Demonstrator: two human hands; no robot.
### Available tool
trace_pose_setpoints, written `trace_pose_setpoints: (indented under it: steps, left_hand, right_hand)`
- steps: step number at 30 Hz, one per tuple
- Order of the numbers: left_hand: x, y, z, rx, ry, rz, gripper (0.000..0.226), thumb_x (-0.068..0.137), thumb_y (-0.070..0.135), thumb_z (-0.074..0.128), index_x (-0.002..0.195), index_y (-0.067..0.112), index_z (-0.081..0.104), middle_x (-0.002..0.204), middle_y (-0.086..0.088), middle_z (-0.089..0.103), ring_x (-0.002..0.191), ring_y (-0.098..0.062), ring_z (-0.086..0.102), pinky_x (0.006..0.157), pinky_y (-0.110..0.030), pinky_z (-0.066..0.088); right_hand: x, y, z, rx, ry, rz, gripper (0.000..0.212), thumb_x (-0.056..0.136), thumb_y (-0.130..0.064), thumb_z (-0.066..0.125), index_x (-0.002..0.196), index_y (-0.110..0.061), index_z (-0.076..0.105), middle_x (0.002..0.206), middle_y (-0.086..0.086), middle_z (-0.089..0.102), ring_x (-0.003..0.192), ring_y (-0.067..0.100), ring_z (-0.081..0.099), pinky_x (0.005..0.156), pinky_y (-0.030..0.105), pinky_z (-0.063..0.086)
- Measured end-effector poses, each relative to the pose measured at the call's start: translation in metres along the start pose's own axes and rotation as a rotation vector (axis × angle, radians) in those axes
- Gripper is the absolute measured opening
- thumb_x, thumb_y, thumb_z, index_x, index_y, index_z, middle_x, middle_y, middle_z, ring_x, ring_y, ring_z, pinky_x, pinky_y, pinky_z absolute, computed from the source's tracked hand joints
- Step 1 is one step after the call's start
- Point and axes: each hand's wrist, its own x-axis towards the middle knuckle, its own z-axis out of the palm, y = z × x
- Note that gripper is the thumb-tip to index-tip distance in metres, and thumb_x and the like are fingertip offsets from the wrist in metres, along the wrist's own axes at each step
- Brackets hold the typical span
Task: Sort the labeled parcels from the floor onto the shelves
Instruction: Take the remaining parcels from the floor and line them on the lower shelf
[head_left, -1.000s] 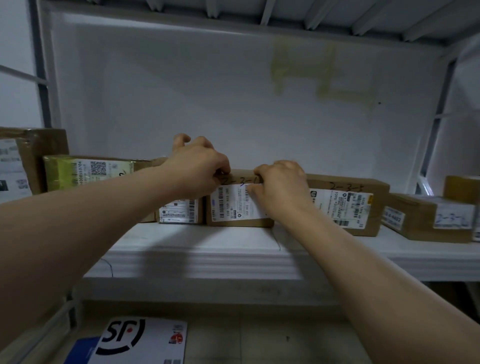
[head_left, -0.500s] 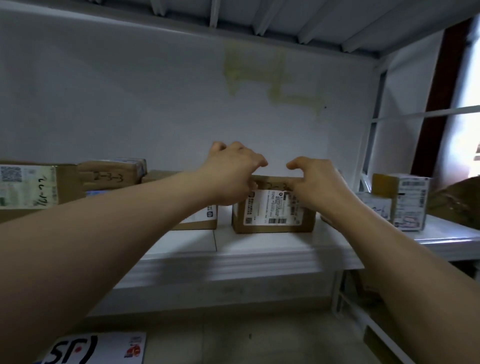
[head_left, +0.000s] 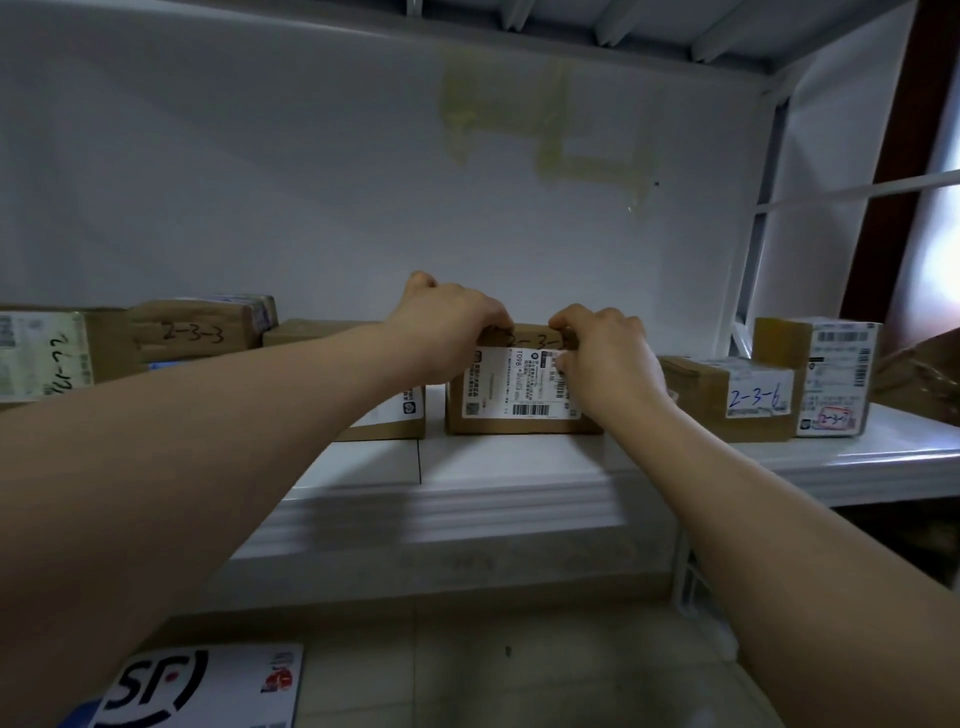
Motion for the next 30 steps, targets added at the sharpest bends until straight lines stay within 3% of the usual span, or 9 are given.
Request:
trace_pose_setpoints:
  steps: [3, 10, 15, 18, 21, 26, 30]
  left_hand:
    - [-0.003, -0.008, 0.001, -0.011, -0.006, -0.036, 0.051, 0.096, 0.006, 0.047, 0.135, 0.038, 0.053, 0.136, 0.011, 0.059, 0.126, -0.019, 0.052, 0.107, -0.043, 0.021]
    - [-0.008, -0.014, -0.005, -0.096, 0.006, -0.073, 0.044, 0.097, 0.010, 0.046, 0.129, 0.038, 0.059, 0.129, 0.010, 0.063, 0.121, -0.020, 0.054, 0.104, -0.044, 0.024]
    - [-0.005, -0.010, -0.008, -0.095, -0.006, -0.143, 0.048, 0.100, 0.021, 0.050, 0.145, 0.035, 0.044, 0.151, 0.005, 0.044, 0.137, -0.020, 0.041, 0.111, -0.048, 0.018]
    - [-0.006, -0.013, -0.005, -0.077, -0.099, -0.209, 0.042, 0.100, 0.026, 0.048, 0.140, 0.037, 0.047, 0.140, 0.007, 0.055, 0.128, -0.022, 0.049, 0.108, -0.049, 0.020]
    - [-0.006, -0.005, -0.006, -0.038, -0.051, -0.233, 0.040, 0.098, 0.037, 0.049, 0.138, 0.035, 0.048, 0.133, 0.005, 0.059, 0.126, -0.021, 0.049, 0.109, -0.050, 0.020]
    - [0.017, 0.049, -0.010, -0.112, 0.000, -0.066, 0.040, 0.099, 0.033, 0.049, 0.139, 0.033, 0.049, 0.134, 0.003, 0.060, 0.130, -0.021, 0.045, 0.106, -0.048, 0.023]
    - [0.044, 0.110, -0.002, -0.115, -0.032, 0.092, 0.055, 0.097, 0.019, 0.051, 0.148, 0.034, 0.037, 0.147, 0.003, 0.048, 0.142, -0.020, 0.027, 0.107, -0.047, 0.021]
  right_hand:
    - [0.004, -0.008, 0.009, -0.006, -0.029, -0.011, 0.036, 0.099, -0.016, 0.057, 0.132, -0.028, 0.054, 0.123, 0.010, 0.055, 0.121, 0.030, 0.043, 0.076, 0.038, 0.042]
    - [0.014, -0.013, 0.010, 0.088, -0.030, -0.017, 0.033, 0.098, -0.013, 0.056, 0.127, -0.030, 0.060, 0.117, 0.008, 0.059, 0.117, 0.028, 0.051, 0.085, 0.047, 0.056]
    - [0.016, -0.015, 0.012, 0.132, -0.017, 0.001, 0.035, 0.095, -0.007, 0.058, 0.120, -0.030, 0.062, 0.114, 0.006, 0.065, 0.111, 0.027, 0.058, 0.081, 0.047, 0.059]
    - [0.013, -0.017, 0.012, 0.151, -0.026, -0.004, 0.037, 0.093, -0.003, 0.058, 0.120, -0.029, 0.061, 0.114, 0.006, 0.065, 0.108, 0.027, 0.060, 0.079, 0.046, 0.060]
    - [0.009, -0.016, 0.007, 0.183, -0.001, -0.019, 0.046, 0.092, 0.001, 0.057, 0.130, -0.026, 0.056, 0.120, 0.008, 0.063, 0.111, 0.028, 0.058, 0.083, 0.046, 0.058]
    - [0.000, 0.018, -0.016, 0.124, 0.034, 0.034, 0.052, 0.093, -0.001, 0.059, 0.139, -0.024, 0.051, 0.129, 0.007, 0.060, 0.118, 0.026, 0.055, 0.093, 0.043, 0.054]
    - [-0.005, 0.078, -0.048, -0.036, 0.046, 0.164, 0.057, 0.092, -0.004, 0.063, 0.143, -0.024, 0.049, 0.133, 0.008, 0.059, 0.125, 0.027, 0.050, 0.102, 0.044, 0.048]
